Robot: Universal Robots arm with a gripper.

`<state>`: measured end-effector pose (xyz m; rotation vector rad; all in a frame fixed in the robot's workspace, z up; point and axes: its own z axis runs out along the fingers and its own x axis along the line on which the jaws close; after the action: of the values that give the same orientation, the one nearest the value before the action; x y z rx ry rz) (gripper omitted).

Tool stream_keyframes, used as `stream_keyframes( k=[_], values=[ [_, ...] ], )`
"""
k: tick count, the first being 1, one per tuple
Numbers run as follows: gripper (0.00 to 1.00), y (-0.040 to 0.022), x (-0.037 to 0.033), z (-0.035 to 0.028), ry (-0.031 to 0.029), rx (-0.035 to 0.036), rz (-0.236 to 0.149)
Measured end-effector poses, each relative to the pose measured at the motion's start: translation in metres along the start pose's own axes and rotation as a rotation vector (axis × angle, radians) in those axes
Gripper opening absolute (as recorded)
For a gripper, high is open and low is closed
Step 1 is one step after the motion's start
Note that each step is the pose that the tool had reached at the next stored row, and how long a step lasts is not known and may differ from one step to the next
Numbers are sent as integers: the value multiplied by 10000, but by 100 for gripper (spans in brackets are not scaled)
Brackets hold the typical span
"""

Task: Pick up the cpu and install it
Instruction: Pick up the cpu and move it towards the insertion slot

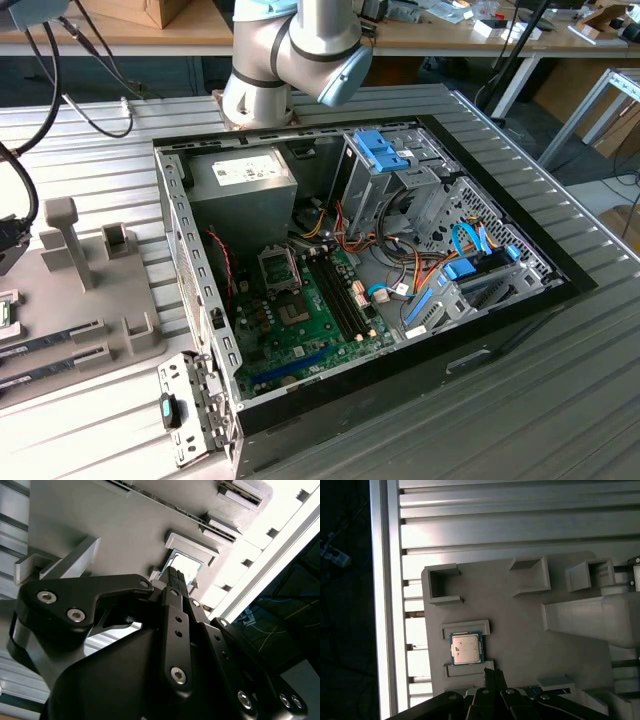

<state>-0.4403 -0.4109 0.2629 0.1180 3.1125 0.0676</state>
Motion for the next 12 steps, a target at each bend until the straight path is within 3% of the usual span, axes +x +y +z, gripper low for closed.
stream_keyframes(
  k=[12],
  values=[
    [11,-2,1,45,0,0,0]
  ],
)
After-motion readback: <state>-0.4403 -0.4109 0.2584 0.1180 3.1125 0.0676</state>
